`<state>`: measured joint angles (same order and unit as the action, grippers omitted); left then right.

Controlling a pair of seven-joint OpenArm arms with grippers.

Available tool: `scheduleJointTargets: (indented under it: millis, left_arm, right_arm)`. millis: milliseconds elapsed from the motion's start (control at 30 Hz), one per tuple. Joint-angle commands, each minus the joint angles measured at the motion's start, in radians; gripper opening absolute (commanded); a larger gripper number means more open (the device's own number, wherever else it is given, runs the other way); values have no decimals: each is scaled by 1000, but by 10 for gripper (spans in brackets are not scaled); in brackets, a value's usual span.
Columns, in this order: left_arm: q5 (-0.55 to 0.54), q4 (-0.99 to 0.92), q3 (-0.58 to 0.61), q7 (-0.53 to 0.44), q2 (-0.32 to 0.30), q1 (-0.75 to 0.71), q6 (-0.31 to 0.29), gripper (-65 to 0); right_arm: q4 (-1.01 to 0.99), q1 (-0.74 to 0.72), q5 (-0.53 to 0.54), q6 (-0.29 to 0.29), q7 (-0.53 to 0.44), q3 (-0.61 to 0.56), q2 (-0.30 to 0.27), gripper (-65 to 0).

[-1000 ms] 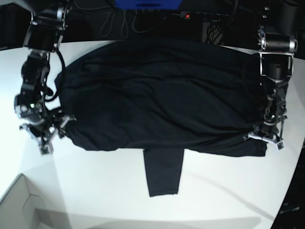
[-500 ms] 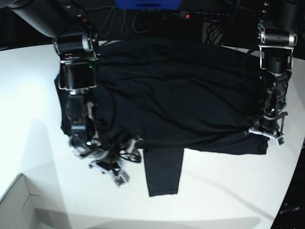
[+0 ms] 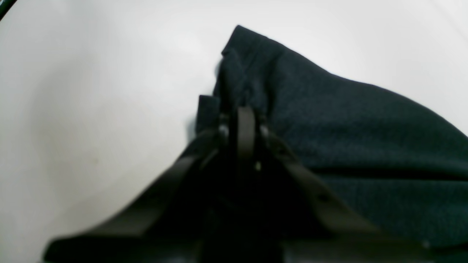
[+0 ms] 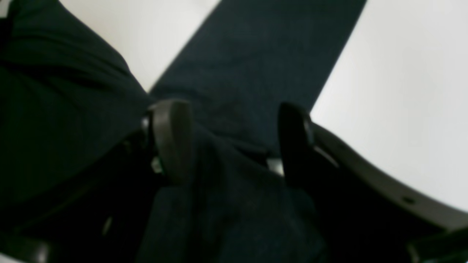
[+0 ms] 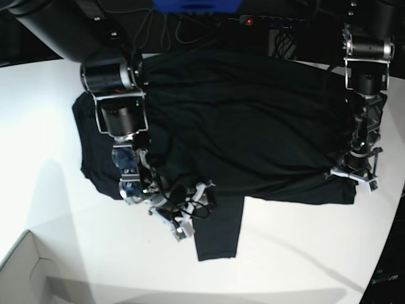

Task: Layout the t-shirt on the table in an organized manner, then fold the t-shirt properly
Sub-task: 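Reach the right gripper under the shirt to grab the hanging sleeve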

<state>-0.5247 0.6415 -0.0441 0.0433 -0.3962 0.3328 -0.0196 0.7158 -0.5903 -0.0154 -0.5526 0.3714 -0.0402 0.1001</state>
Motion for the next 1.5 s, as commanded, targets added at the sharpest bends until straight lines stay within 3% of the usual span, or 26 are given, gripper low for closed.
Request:
scheduleJointTargets:
  millis: [0, 267, 500, 667, 900, 1467]
  left_arm:
    - [5, -10, 2, 92, -7, -13, 19, -650]
    - [7, -10, 2, 92, -5, -13, 19, -650]
    - [7, -10, 2, 92, -4, -13, 19, -650]
    - [7, -10, 2, 92, -4, -13, 19, -650]
    - [7, -10, 2, 92, -4, -33, 19, -650]
    - [7, -9, 2, 92, -5, -82, 17, -650]
  right_arm:
    - [18, -33, 16, -1, -35, 1, 5, -274]
    - [17, -27, 16, 1, -36, 4, -17, -286]
    - [-109, -50, 18, 1, -50, 4, -24, -444]
    - [-115, -50, 19, 1, -101, 4, -24, -510]
    - [-95, -63, 21, 1, -102, 6, -23, -649]
    - [11, -115, 22, -1, -102, 6, -1, -650]
